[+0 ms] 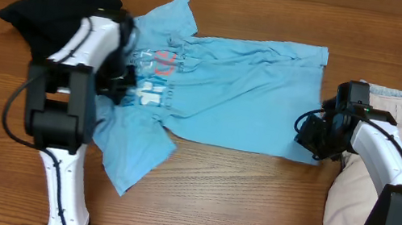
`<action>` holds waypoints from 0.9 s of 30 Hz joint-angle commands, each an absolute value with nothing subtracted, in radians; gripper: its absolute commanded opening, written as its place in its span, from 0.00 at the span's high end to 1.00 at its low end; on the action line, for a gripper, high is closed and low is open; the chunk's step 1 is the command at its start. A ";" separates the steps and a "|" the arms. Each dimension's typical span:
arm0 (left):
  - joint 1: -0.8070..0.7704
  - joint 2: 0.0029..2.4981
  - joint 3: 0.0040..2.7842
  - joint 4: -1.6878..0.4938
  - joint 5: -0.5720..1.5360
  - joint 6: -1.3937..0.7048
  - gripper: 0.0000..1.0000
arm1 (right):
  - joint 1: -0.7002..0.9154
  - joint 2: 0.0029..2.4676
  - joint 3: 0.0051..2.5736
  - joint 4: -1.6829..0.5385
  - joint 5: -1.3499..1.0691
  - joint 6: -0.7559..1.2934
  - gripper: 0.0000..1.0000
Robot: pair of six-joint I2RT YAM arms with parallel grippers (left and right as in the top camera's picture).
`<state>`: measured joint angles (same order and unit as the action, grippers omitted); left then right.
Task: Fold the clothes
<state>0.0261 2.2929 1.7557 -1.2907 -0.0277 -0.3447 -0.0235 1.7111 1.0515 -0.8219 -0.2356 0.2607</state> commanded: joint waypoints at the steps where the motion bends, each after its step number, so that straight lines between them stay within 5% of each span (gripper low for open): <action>1: 0.110 2.356 1.820 -1.295 -0.061 -0.306 0.96 | 0.016 1.718 1.046 -0.786 -0.294 0.257 0.65; 4: 0.112 2.356 1.906 -1.312 -0.041 -0.265 0.96 | 0.064 1.740 1.046 -0.751 -0.290 0.254 0.67; 10: 0.073 2.356 2.069 -1.384 -0.026 -0.201 0.92 | 0.138 1.870 1.046 -0.739 -0.278 0.266 0.96; 14: 0.051 2.356 2.149 -1.434 -0.025 -0.201 0.89 | 0.134 1.930 1.046 -0.776 -0.252 0.330 0.96; 20: 0.028 2.356 2.241 -1.495 -0.023 -0.164 0.84 | 0.086 1.936 1.047 -1.015 0.124 0.590 0.96; 27: -0.010 2.356 2.251 -1.478 0.030 -0.107 0.75 | -0.032 1.898 1.083 -1.108 0.070 0.466 0.96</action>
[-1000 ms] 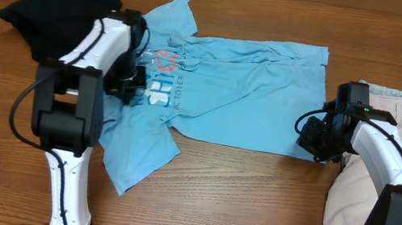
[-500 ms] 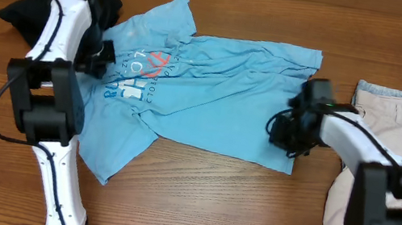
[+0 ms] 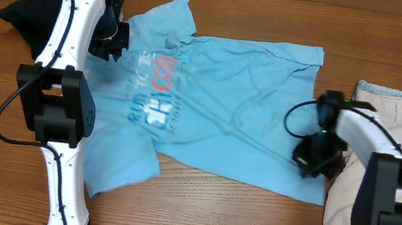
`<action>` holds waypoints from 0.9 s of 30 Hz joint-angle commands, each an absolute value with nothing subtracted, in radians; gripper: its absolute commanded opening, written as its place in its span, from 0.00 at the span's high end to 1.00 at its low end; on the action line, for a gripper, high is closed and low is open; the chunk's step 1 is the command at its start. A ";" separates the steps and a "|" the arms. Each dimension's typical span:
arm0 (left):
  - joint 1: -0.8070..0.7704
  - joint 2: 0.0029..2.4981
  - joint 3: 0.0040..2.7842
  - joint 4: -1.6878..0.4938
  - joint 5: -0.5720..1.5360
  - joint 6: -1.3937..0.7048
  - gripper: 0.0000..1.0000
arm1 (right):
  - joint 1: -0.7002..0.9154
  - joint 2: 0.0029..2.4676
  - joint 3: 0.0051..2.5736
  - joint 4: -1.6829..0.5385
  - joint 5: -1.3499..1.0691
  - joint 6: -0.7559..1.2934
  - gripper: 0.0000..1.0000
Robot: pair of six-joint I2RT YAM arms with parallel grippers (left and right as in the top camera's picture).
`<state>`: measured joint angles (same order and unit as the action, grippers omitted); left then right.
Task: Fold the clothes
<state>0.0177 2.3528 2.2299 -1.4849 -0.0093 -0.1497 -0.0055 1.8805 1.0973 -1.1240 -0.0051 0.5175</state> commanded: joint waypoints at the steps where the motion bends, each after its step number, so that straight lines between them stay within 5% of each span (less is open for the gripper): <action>1: -0.020 2.356 2.251 -1.475 0.030 -0.107 0.72 | -0.034 1.883 1.094 -1.111 0.057 0.439 0.96; 7: -0.068 2.356 2.206 -1.467 0.026 -0.082 0.67 | -0.035 1.793 1.195 -1.166 0.045 0.433 0.96; 11: -0.079 2.356 2.096 -1.475 0.026 -0.131 0.96 | -0.033 1.708 1.246 -1.154 -0.031 0.384 0.96; 19: -0.065 2.356 1.789 -1.327 0.024 -0.217 0.96 | -0.033 1.641 1.250 -1.088 -0.197 0.241 0.92; 27: 0.010 2.356 1.745 -1.248 -0.202 -0.342 0.96 | -0.019 1.646 1.195 -0.959 -0.271 0.186 0.88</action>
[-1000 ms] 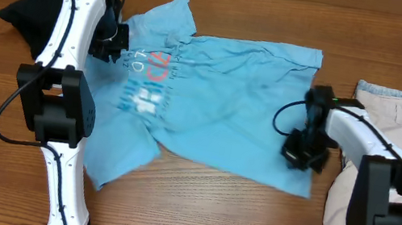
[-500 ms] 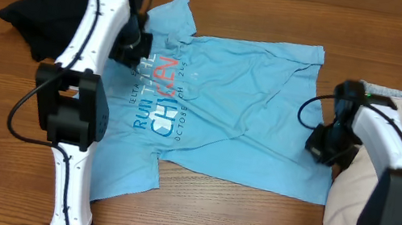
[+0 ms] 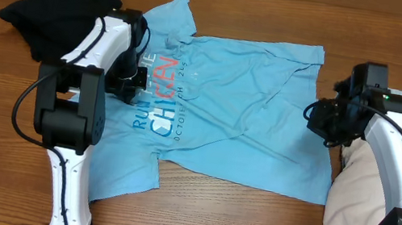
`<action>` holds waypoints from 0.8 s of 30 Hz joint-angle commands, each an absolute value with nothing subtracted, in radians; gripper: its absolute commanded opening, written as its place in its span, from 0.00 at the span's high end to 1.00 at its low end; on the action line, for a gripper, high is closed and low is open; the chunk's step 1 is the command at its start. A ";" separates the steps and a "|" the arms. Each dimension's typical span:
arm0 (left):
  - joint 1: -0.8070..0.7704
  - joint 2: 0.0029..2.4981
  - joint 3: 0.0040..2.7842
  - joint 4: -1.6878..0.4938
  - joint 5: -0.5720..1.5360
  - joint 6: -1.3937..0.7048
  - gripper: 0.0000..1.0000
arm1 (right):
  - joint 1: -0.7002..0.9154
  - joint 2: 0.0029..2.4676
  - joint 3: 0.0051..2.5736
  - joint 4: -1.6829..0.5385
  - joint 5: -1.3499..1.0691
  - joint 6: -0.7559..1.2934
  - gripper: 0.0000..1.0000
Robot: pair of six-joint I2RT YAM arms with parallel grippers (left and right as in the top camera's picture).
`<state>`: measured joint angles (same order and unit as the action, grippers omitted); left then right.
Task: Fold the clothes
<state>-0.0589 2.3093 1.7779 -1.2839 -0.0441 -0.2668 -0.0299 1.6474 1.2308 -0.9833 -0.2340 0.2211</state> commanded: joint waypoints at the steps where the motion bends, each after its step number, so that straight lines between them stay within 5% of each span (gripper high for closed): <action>1: 0.022 2.356 1.749 -1.252 -0.194 -0.341 0.96 | -0.015 1.651 1.178 -0.945 -0.271 0.190 0.88; 11: 0.073 2.356 1.785 -1.240 -0.077 -0.262 0.96 | 0.102 1.742 0.968 -0.896 -0.352 0.218 0.92; 18: 0.033 2.356 1.786 -1.222 -0.078 -0.250 0.94 | 0.094 1.747 0.922 -0.914 -0.056 0.501 0.94; 22: 0.030 2.356 1.812 -1.229 -0.077 -0.202 0.76 | -0.004 1.747 0.922 -0.896 -0.019 0.530 0.93; 24: 0.030 2.356 1.829 -1.239 -0.077 -0.187 0.76 | -0.068 1.747 0.923 -0.892 -0.015 0.529 0.95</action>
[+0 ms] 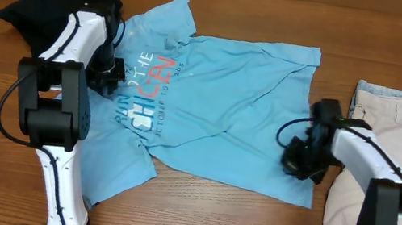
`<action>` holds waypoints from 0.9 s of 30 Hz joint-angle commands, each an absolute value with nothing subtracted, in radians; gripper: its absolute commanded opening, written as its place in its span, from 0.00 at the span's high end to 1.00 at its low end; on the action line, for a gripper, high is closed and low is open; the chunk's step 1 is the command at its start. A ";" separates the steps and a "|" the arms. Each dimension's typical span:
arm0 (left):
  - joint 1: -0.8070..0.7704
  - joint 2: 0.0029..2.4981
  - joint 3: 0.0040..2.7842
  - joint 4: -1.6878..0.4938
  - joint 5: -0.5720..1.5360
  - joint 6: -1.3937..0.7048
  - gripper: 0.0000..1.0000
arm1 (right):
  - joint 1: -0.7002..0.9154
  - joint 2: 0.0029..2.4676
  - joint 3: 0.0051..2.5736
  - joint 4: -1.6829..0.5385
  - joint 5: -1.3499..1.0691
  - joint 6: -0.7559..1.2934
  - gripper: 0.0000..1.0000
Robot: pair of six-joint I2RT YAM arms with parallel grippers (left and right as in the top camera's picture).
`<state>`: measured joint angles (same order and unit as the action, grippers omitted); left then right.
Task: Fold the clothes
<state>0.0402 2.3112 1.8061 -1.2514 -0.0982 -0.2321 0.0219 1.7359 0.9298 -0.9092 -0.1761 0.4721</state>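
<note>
A light blue T-shirt (226, 109) lies spread on the wooden table, printed side up, with its collar at the left and its hem at the right. My left gripper (113, 73) sits at the collar edge beside the print and appears shut on the fabric. My right gripper (296, 157) rests on the lower right part of the shirt near the hem. The arm hides its fingers. One sleeve (173, 11) points to the far side. The other sleeve (122, 169) points toward the front edge.
A crumpled black garment lies at the far left, just behind my left arm. Beige shorts lie at the right edge, next to my right arm. Bare wood runs along the front of the table (231, 224).
My left gripper has shifted left at the collar and the shirt shifted left with it. My right gripper has moved from the hem's right edge down and left onto the shirt's lower right part.
At first the shirt was bunched around the print, with my grippers at collar and hem. Then it was stretched longer and the print showed. Then it lay flatter, with my right gripper higher on the hem. Now it lies spread nearly flat.
</note>
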 commanded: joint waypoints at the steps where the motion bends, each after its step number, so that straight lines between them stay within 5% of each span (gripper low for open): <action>1: 0.030 2.356 1.835 -1.240 -0.077 -0.186 0.76 | -0.099 1.747 0.923 -0.892 -0.013 0.528 0.96; 8: 0.019 2.356 1.849 -1.232 -0.075 -0.167 0.76 | -0.218 1.747 0.962 -0.924 -0.074 0.404 0.96; 13: 0.010 2.355 1.922 -1.308 -0.002 -0.130 0.87 | -0.194 1.711 1.019 -0.992 -0.250 0.215 0.91; 19: -0.019 2.352 2.162 -1.409 0.130 -0.068 0.86 | -0.141 1.599 1.069 -0.955 -0.382 0.206 0.88; 27: -0.131 2.355 2.127 -1.233 0.201 -0.002 0.96 | -0.055 1.637 1.049 -0.766 -0.406 0.243 0.85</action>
<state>-0.0822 2.3569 2.1689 -1.2488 0.1497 -0.0544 -0.0875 1.6138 1.0523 -0.7971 -0.3775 0.2386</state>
